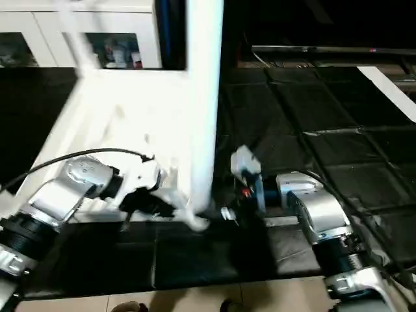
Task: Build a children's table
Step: Rotate leg to tighten
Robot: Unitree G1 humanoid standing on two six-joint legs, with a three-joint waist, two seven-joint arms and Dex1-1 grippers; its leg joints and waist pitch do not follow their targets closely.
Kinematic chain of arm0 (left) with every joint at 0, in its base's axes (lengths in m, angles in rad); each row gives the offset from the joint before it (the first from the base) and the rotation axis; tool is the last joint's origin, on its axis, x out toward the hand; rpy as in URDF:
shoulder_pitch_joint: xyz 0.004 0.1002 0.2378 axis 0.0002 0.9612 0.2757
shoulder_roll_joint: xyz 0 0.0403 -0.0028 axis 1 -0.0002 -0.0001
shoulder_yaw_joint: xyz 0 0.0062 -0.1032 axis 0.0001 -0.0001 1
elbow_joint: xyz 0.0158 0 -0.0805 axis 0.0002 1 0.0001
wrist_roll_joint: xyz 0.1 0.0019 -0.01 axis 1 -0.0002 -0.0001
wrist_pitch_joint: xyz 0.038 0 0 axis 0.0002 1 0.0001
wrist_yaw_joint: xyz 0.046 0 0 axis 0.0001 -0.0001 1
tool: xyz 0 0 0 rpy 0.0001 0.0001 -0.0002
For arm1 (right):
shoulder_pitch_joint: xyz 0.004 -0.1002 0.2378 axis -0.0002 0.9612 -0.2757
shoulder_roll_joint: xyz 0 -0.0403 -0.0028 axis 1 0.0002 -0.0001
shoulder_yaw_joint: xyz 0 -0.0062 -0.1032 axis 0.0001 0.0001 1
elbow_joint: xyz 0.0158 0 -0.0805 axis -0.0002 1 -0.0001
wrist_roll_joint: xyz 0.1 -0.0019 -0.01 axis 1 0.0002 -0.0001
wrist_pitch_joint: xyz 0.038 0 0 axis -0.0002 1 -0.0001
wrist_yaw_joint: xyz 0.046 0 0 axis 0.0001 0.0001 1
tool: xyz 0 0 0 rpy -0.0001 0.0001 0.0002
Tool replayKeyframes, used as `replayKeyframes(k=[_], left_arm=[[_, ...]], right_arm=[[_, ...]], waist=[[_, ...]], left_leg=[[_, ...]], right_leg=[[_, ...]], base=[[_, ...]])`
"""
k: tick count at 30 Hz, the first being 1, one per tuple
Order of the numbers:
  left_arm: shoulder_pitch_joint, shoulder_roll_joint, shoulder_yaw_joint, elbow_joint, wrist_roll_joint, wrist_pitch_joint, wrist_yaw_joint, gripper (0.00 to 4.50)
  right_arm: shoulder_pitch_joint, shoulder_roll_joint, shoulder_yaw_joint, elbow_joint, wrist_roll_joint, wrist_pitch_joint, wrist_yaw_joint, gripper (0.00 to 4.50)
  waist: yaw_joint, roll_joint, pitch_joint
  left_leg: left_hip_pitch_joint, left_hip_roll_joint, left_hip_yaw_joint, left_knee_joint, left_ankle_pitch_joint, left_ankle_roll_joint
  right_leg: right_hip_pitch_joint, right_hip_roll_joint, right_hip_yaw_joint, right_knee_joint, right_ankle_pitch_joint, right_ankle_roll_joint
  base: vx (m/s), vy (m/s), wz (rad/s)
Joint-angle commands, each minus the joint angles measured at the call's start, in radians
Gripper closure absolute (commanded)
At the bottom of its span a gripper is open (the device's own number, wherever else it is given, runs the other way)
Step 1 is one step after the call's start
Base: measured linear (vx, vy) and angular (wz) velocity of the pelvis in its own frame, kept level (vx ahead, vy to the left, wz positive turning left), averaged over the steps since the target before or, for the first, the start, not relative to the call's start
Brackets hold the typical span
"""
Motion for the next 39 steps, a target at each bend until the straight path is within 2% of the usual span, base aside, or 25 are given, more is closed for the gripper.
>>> replayKeyframes(k=[1,2,4,5,8,11,13,15,23,26,30,32,33,34,36,37,38,39], left_arm=[[-0.011,-0.005,-0.060,-0.001,0.012,-0.033,-0.067,4.50],[-0.012,-0.002,-0.063,-0.001,0.013,-0.041,-0.075,4.50],[-0.014,0.002,-0.069,-0.001,0.014,-0.055,-0.086,4.50],[-0.015,0.001,-0.071,-0.002,0.013,-0.057,-0.088,4.50],[-0.017,-0.003,-0.070,0.005,0.013,-0.066,-0.093,4.50],[-0.017,-0.004,-0.069,0.009,0.014,-0.073,-0.093,4.50],[-0.016,-0.004,-0.069,0.009,0.014,-0.075,-0.093,4.50],[-0.016,-0.003,-0.069,0.010,0.014,-0.076,-0.094,4.50],[-0.004,-0.004,-0.065,0.016,0.011,-0.072,-0.090,4.50],[0.001,-0.005,-0.059,0.013,0.006,-0.060,-0.084,4.50],[0.002,-0.016,-0.041,0.015,-0.004,-0.013,-0.055,4.50],[-0.001,-0.041,-0.011,0.019,-0.018,0.047,-0.003,4.50],[-0.003,-0.054,0.001,0.020,-0.020,0.073,0.025,4.50],[-0.002,-0.074,0.017,0.019,-0.022,0.111,0.070,4.50],[0.000,-0.103,0.037,0.017,-0.026,0.158,0.131,4.50],[0.001,-0.118,0.046,0.017,-0.028,0.176,0.158,4.50],[0.002,-0.132,0.056,0.014,-0.029,0.193,0.186,4.50],[0.002,-0.132,0.056,0.014,-0.029,0.193,0.186,4.50]], right_arm=[[-0.022,-0.010,0.019,0.011,-0.002,-0.017,0.034,0.41],[-0.029,-0.007,0.024,0.023,-0.002,-0.021,0.043,0.41],[-0.038,-0.001,0.028,0.038,0.003,-0.024,0.060,0.51],[-0.040,0.002,0.031,0.040,0.007,-0.022,0.067,0.78],[-0.042,0.006,0.040,0.041,0.013,-0.019,0.091,0.90],[-0.040,0.009,0.052,0.037,0.018,-0.014,0.109,1.28],[-0.040,0.010,0.054,0.039,0.018,-0.016,0.111,1.32],[-0.040,0.012,0.055,0.041,0.018,-0.019,0.113,1.58],[-0.028,0.022,0.064,0.024,0.035,0.003,0.129,2.13],[-0.019,0.018,0.069,0.012,0.043,0.013,0.136,2.35],[-0.008,0.026,0.057,0.000,0.051,0.028,0.109,2.39],[-0.002,0.064,0.028,0.001,0.037,0.061,-0.010,2.41],[0.002,0.085,0.016,0.003,0.026,0.071,-0.069,2.41],[0.009,0.115,0.005,0.002,0.011,0.090,-0.150,2.41],[0.021,0.152,-0.005,-0.004,-0.012,0.099,-0.243,2.42],[0.027,0.168,-0.008,-0.006,-0.023,0.101,-0.282,2.45],[0.032,0.186,-0.010,-0.010,-0.035,0.112,-0.326,2.47],[0.032,0.186,-0.010,-0.010,-0.035,0.112,-0.326,2.49]], waist=[[-0.003,-0.002,-0.075],[-0.002,-0.006,-0.076],[-0.001,-0.006,-0.075],[-0.001,-0.008,-0.076],[0.000,-0.007,-0.076],[0.000,-0.007,-0.077],[0.001,-0.005,-0.077],[0.001,-0.006,-0.077],[0.003,-0.004,-0.077],[0.004,-0.002,-0.076],[0.006,-0.001,-0.077],[0.007,-0.001,-0.075],[0.004,-0.005,-0.073],[0.002,-0.003,-0.070],[-0.008,-0.005,-0.065],[-0.011,-0.006,-0.063],[-0.019,-0.010,-0.061],[-0.022,-0.009,-0.061]], left_leg=[[0.002,-0.003,0.018,-0.061,-0.225,0.057],[0.003,-0.003,0.018,-0.060,-0.221,0.056],[0.000,-0.003,0.017,-0.061,-0.218,0.056],[0.000,-0.003,0.018,-0.060,-0.216,0.056],[-0.003,-0.002,0.016,-0.060,-0.198,0.057],[-0.004,-0.002,0.016,-0.059,-0.191,0.061],[-0.003,-0.002,0.016,-0.058,-0.191,0.060],[-0.003,-0.002,0.016,-0.058,-0.193,0.059],[-0.003,-0.002,0.016,-0.059,-0.191,0.057],[-0.002,-0.002,0.016,-0.059,-0.198,0.054],[-0.001,-0.002,0.016,-0.059,-0.199,0.053],[-0.002,-0.004,0.016,-0.059,-0.208,0.048],[-0.004,-0.005,0.015,-0.062,-0.219,0.042],[-0.003,-0.006,0.016,-0.062,-0.229,0.036],[-0.002,-0.013,0.009,-0.067,-0.270,0.010],[-0.002,-0.014,0.009,-0.067,-0.277,0.007],[-0.009,-0.019,0.004,-0.067,-0.283,0.003],[-0.011,-0.021,0.001,-0.068,-0.287,0.002]], right_leg=[[0.064,-0.027,0.030,-0.051,-0.304,-0.223],[0.064,-0.028,0.030,-0.051,-0.305,-0.222],[0.065,-0.029,0.029,-0.051,-0.319,-0.219],[0.064,-0.029,0.030,-0.052,-0.321,-0.216],[0.065,-0.028,0.029,-0.048,-0.306,-0.215],[0.066,-0.028,0.029,-0.046,-0.295,-0.217],[0.065,-0.028,0.029,-0.045,-0.288,-0.222],[0.065,-0.027,0.029,-0.045,-0.286,-0.222],[0.066,-0.027,0.029,-0.044,-0.273,-0.226],[0.066,-0.026,0.029,-0.044,-0.274,-0.227],[0.066,-0.027,0.029,-0.044,-0.273,-0.229],[0.066,-0.028,0.029,-0.047,-0.288,-0.227],[0.067,-0.026,0.027,-0.051,-0.322,-0.213],[0.064,-0.026,0.028,-0.054,-0.348,-0.203],[0.063,-0.029,0.022,-0.071,-0.511,-0.137],[0.061,-0.030,0.021,-0.077,-0.546,-0.119],[0.065,-0.032,0.014,-0.089,-0.629,-0.069],[0.067,-0.032,0.010,-0.091,-0.650,-0.055]], base=[[0.000,0.000,0.00],[0.000,0.000,0.00],[0.000,0.000,0.00],[0.000,0.000,0.00],[0.000,0.000,0.00],[0.000,0.000,0.00],[0.000,0.000,0.00],[0.000,0.000,0.00],[0.000,0.000,0.00],[0.000,0.000,0.00],[0.000,0.000,0.00],[0.000,0.000,0.00],[0.000,0.000,0.00],[0.000,0.000,0.00],[-0.058,-0.011,-0.04],[-0.063,-0.011,-0.06],[-0.055,-0.002,-0.10],[0.000,0.000,0.00]])
